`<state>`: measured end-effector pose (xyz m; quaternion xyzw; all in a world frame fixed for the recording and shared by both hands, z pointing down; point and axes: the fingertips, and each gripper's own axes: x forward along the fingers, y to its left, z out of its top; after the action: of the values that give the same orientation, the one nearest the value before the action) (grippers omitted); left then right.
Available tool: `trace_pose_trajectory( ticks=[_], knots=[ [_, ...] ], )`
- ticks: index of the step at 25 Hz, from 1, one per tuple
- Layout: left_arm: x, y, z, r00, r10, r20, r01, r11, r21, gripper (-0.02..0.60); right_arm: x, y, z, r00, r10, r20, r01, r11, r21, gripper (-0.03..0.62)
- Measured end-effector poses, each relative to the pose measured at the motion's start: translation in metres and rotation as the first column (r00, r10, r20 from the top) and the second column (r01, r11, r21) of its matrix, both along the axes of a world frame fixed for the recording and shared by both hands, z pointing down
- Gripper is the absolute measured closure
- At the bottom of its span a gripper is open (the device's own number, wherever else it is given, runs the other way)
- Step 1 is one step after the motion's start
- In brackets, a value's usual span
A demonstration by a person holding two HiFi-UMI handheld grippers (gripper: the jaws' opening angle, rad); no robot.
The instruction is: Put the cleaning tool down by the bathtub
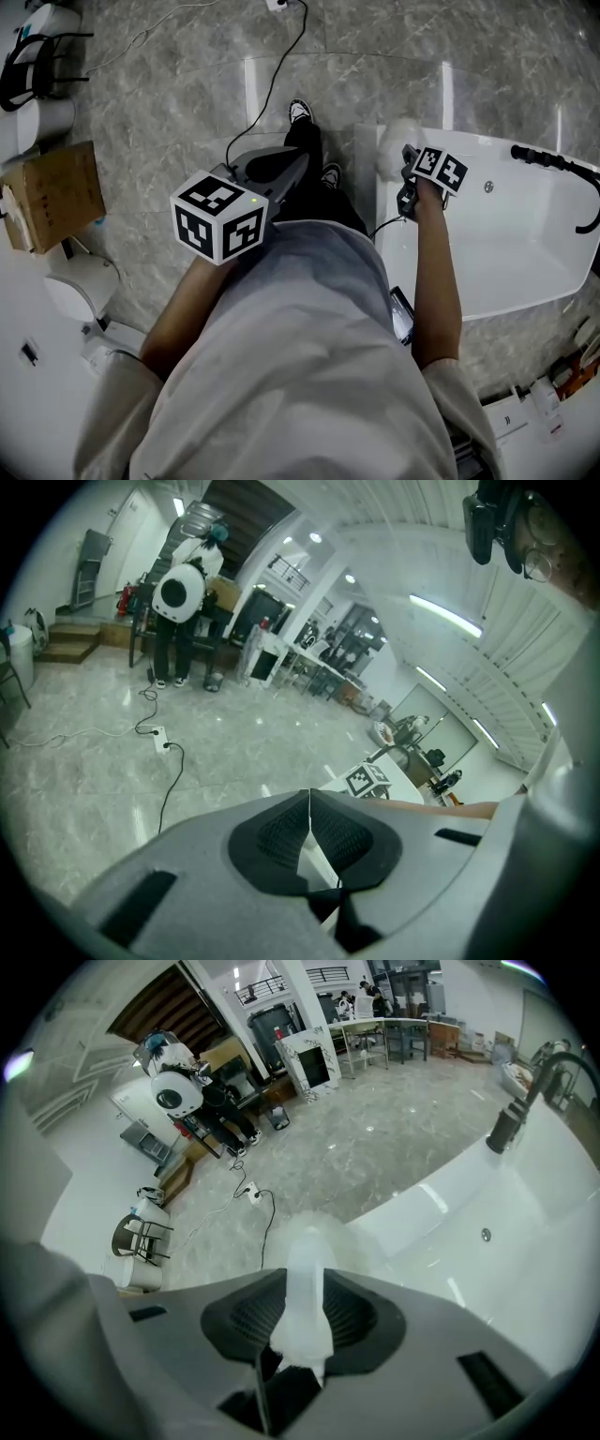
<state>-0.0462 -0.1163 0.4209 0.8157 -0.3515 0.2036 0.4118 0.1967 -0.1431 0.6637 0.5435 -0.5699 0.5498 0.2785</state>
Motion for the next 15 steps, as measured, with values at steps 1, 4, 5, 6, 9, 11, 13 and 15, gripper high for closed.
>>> trace_pose_trajectory(
  ticks=[1,4,5,6,9,11,13,15],
  knots=[
    [-0.0001,0.0007,0.0002,1.0,-0.003,-0.001,0.003,1.0,0.0,0.572,0.0002,0.0,-0.0005,1.0,0.001,0.001,-0.001,1.0,0.002,0.491],
    [0.0003,0.0021,0.0011,1.0,-0.007,-0.006,0.007,1.0,-0.002,0.572,-0.0003,0.001,-0.0013,1.0,0.007,0.011,-0.007,1.0,0.005,0.479],
    [0.0007,0.002,0.0007,1.0,-0.005,-0.007,0.005,1.0,0.0,0.572,-0.0006,0.0012,-0.0019,1.0,0.011,0.015,-0.011,1.0,0.006,0.479],
    [0.001,0.0019,-0.0001,1.0,-0.002,-0.007,0.002,1.0,0.002,0.572,-0.0009,0.0015,-0.0028,1.0,0.015,0.018,-0.015,1.0,0.007,0.479],
    [0.0024,0.0025,-0.002,1.0,0.0,-0.011,0.0,1.0,0.008,0.572,-0.0002,0.0034,-0.0055,1.0,0.018,0.019,-0.018,1.0,0.011,0.477],
    [0.0031,0.0036,-0.0025,1.0,0.0,-0.014,0.0,1.0,0.01,0.572,-0.0001,0.0049,-0.0069,1.0,0.018,0.021,-0.018,1.0,0.015,0.477],
    [0.004,0.005,-0.0024,1.0,0.0,-0.018,0.001,1.0,0.009,0.572,-0.0004,0.0067,-0.0079,1.0,0.018,0.025,-0.018,1.0,0.019,0.477],
    [0.0065,0.0058,-0.0028,1.0,0.0,-0.028,0.0,1.0,0.008,0.572,0.0003,0.0079,-0.0088,0.999,0.02,0.029,-0.021,1.0,0.023,0.477]
  ],
)
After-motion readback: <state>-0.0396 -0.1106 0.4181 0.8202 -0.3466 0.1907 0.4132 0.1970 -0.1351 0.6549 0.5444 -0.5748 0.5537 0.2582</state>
